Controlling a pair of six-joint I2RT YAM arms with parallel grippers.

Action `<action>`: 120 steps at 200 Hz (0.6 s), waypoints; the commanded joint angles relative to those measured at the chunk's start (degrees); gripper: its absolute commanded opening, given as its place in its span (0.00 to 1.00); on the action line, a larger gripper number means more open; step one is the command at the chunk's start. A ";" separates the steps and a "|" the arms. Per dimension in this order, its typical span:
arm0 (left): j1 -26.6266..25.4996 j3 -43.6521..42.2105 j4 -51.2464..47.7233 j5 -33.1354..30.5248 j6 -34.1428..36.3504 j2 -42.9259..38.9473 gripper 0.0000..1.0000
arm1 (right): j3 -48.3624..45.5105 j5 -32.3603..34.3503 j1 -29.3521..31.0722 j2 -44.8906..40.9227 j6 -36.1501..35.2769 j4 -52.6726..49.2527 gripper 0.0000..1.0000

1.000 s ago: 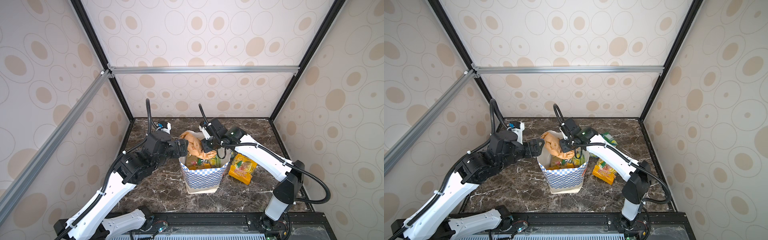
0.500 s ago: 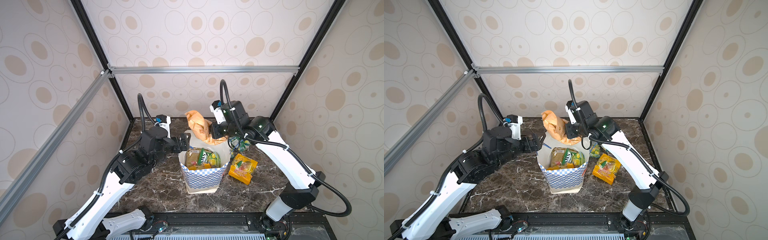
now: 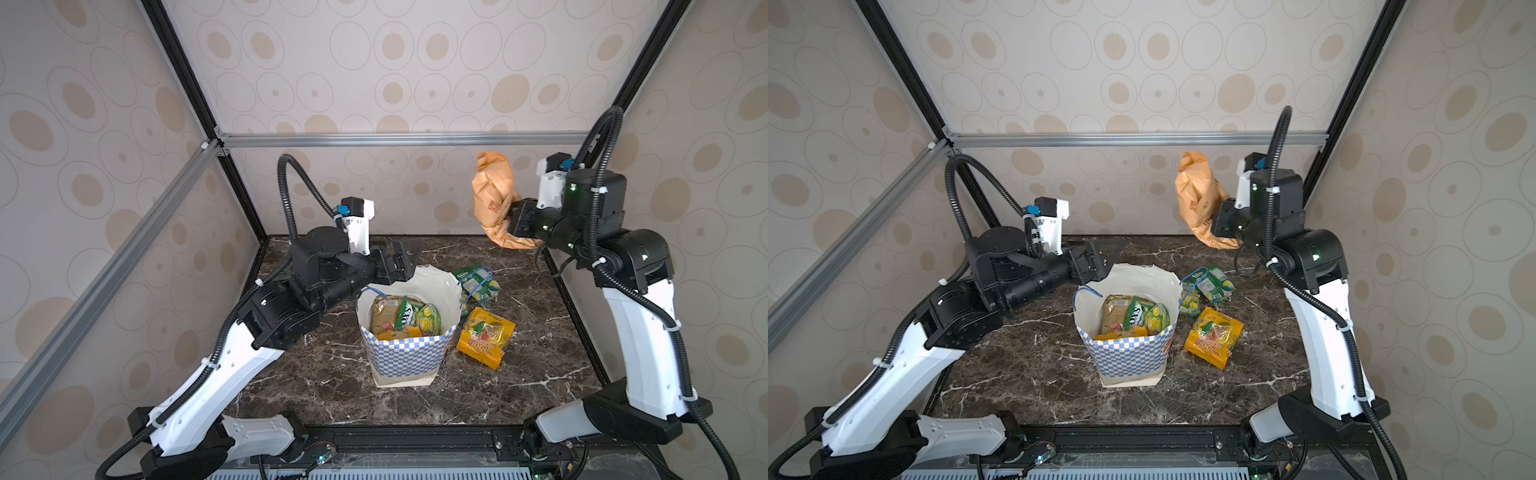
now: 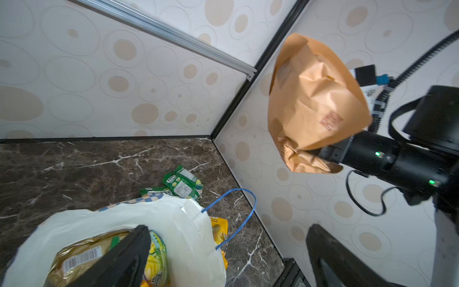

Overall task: Take the snacks out of the paper bag
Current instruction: 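Lift the orange chip bag out of the bag with the right gripper, then lower the orange chip bag onto the table beside the green bags and release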

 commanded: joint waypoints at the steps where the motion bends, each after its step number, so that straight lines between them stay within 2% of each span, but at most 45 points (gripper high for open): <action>1: -4.47 2.87 0.45 -2.79 3.44 2.41 0.98 | -9.19 -5.96 -6.52 -1.78 6.75 2.64 0.00; 38: -10.39 1.99 -0.46 -8.84 6.37 5.37 0.98 | -29.96 -6.49 -12.79 -4.76 12.19 12.70 0.00; 67: -13.94 -1.56 -1.15 -12.27 9.22 6.25 0.98 | -42.10 -5.68 -16.24 -3.68 15.02 19.66 0.00; 92: -14.97 -5.18 -2.77 -15.13 9.18 5.57 0.98 | -47.33 -5.78 -18.70 0.44 14.60 24.40 0.00; 120: -15.12 -7.04 -6.42 -18.90 7.91 4.85 0.98 | -47.89 -7.92 -20.67 7.46 13.36 25.40 0.00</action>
